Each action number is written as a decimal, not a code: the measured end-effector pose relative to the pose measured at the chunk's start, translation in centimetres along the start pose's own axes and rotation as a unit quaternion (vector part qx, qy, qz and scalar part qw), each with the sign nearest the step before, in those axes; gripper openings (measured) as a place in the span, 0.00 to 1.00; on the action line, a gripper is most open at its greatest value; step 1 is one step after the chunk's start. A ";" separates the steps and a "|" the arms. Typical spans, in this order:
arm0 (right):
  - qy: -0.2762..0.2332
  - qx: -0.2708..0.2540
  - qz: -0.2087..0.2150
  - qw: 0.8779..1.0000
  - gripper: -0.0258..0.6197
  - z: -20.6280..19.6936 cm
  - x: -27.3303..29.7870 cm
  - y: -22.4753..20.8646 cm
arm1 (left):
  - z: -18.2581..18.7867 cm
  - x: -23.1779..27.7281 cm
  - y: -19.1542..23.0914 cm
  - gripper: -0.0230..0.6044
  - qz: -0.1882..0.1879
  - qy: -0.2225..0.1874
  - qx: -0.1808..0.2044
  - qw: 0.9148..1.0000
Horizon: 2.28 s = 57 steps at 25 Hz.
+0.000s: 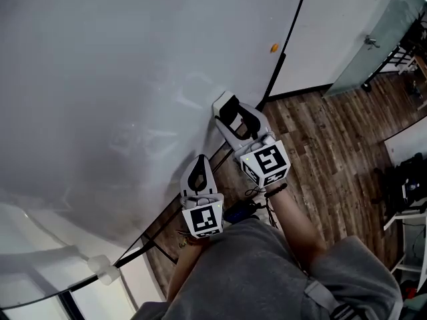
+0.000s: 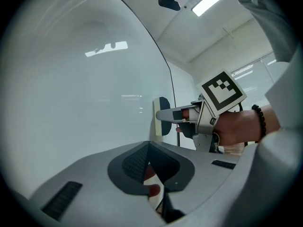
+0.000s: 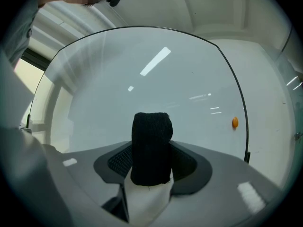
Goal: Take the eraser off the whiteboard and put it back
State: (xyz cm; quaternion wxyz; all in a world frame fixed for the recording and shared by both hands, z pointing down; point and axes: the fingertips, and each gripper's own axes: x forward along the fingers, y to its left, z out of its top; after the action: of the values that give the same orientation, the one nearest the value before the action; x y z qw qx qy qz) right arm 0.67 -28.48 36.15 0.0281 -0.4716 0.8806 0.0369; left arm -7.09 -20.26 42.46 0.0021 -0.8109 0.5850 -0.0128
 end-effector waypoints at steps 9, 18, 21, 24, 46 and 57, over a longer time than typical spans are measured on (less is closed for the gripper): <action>-0.001 0.013 0.000 1.000 0.40 -0.2 -0.1 -0.1 | -0.5 -0.1 -0.2 0.04 -0.004 0.005 -0.008 1.000; -0.002 0.009 0.002 1.000 0.40 0.0 0.1 0.0 | -0.2 -0.3 0.0 0.04 -0.004 0.003 -0.001 1.000; -0.004 0.010 -0.004 1.000 0.40 0.0 -0.4 -0.3 | -0.4 -0.4 0.0 0.04 -0.005 0.002 0.002 1.000; -0.004 0.010 -0.010 1.000 0.40 -0.1 -1.0 -0.5 | -0.3 -0.5 -0.3 0.04 -0.007 0.000 0.007 1.000; -0.020 -0.005 -0.078 0.997 0.40 2.0 -8.8 -3.5 | 0.5 -0.4 -4.1 0.04 -0.037 0.009 0.019 0.999; -0.019 -0.008 -0.114 0.993 0.40 0.8 -13.7 -4.1 | -0.1 -2.0 -6.9 0.04 -0.059 -0.010 0.023 0.998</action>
State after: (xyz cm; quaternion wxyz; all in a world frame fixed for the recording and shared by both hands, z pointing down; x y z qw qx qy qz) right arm 11.62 -19.33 36.35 0.0452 -0.5679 0.8203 0.0495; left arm -1.16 -16.19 42.68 0.0264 -0.8440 0.5354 -0.0183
